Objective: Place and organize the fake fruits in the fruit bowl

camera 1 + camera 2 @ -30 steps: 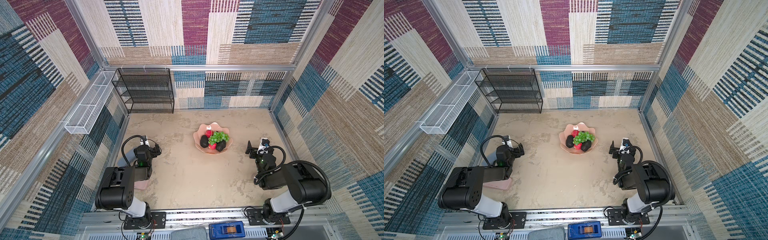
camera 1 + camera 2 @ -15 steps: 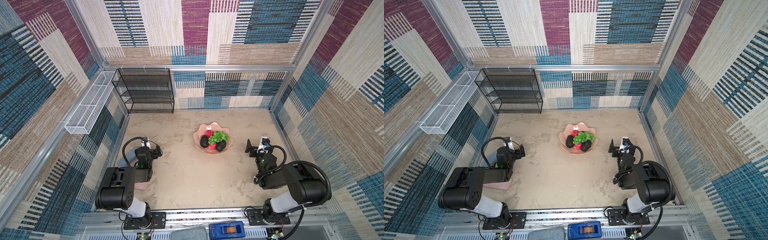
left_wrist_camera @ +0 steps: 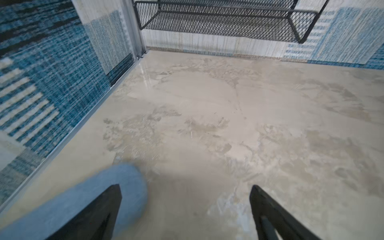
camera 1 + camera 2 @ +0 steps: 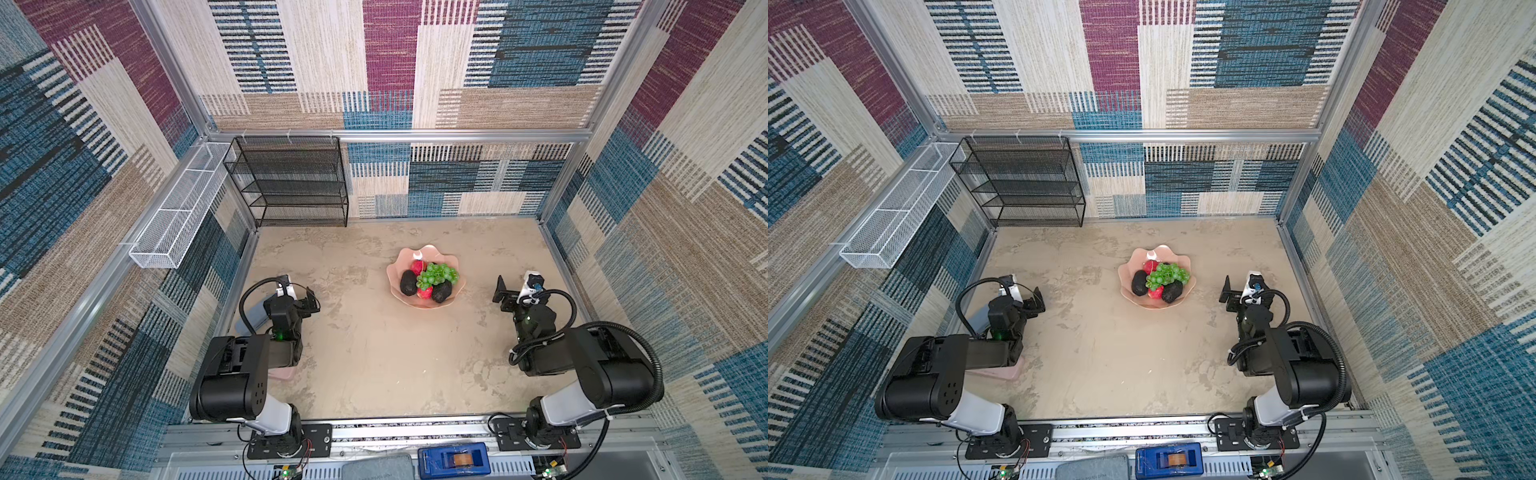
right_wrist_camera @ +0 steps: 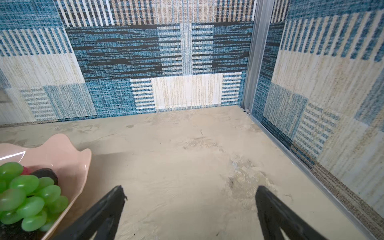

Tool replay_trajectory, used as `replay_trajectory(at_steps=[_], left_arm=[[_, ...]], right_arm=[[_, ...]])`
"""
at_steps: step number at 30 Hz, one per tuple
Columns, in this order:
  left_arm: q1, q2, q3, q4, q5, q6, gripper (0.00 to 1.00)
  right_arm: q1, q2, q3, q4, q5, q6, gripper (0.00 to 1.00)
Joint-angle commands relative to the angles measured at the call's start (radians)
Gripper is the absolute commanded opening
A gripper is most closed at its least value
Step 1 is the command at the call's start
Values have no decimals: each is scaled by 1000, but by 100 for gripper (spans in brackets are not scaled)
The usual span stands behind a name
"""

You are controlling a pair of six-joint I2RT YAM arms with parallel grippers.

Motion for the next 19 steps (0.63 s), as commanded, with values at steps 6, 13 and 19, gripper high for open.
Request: replay_trajectory(at_steps=[6,13,19], left_arm=[[-12,8,41,-64,24,26,100],[-16,9,47,-74,24,29,99],[-12,6,47,-77,34,28,99]], right_arm=[[0,1,5,4,-2,7,100],[1,1,5,4,-2,6,100],[0,1,5,6,-2,6,100]])
